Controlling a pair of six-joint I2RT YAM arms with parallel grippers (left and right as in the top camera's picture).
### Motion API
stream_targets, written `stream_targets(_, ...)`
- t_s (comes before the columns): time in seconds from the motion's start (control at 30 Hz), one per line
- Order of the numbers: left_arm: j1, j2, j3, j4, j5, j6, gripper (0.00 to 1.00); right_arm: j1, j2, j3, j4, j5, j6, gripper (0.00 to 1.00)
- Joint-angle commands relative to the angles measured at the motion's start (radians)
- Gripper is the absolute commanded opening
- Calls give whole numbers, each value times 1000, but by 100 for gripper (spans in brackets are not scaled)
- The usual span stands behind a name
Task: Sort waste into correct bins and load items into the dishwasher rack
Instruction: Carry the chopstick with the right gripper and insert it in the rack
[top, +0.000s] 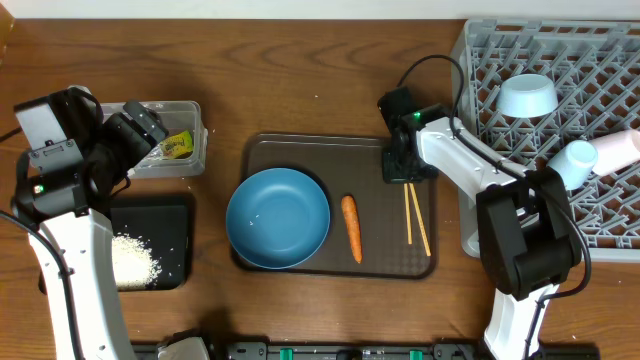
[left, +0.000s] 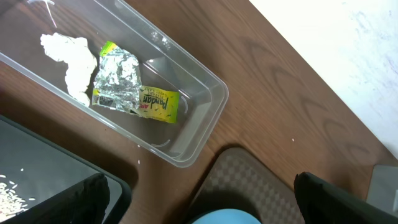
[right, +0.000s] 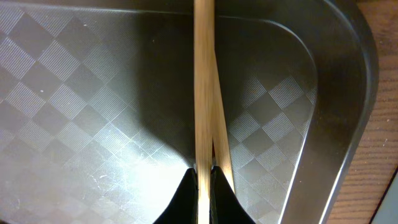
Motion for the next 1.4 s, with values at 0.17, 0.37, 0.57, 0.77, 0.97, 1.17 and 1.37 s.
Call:
stream_targets(0.17,5,5,-3,-1,9,9,98,-14,-29,36,-38,1,1,1)
stream_targets(0.37,5,5,-3,-1,9,9,98,-36,-101,198,-152,1,-45,1)
stream_targets(0.57,5,5,-3,-1,9,9,98,-132,-168,328,-204,2,-114,1)
stream_targets(0.77,5,5,-3,-1,9,9,98,-275,-182,355,-164,-49,-357,1)
stream_targets(0.97,5,5,-3,-1,9,9,98,-401,-180,354,-100,-85,-418,1)
stream_targets(1.17,5,5,-3,-1,9,9,98,-461,-176,354,-51,-119,-445,1)
stream_targets(1.37,5,5,-3,-1,9,9,98,-460,-174,353,-34,-183,-439,1)
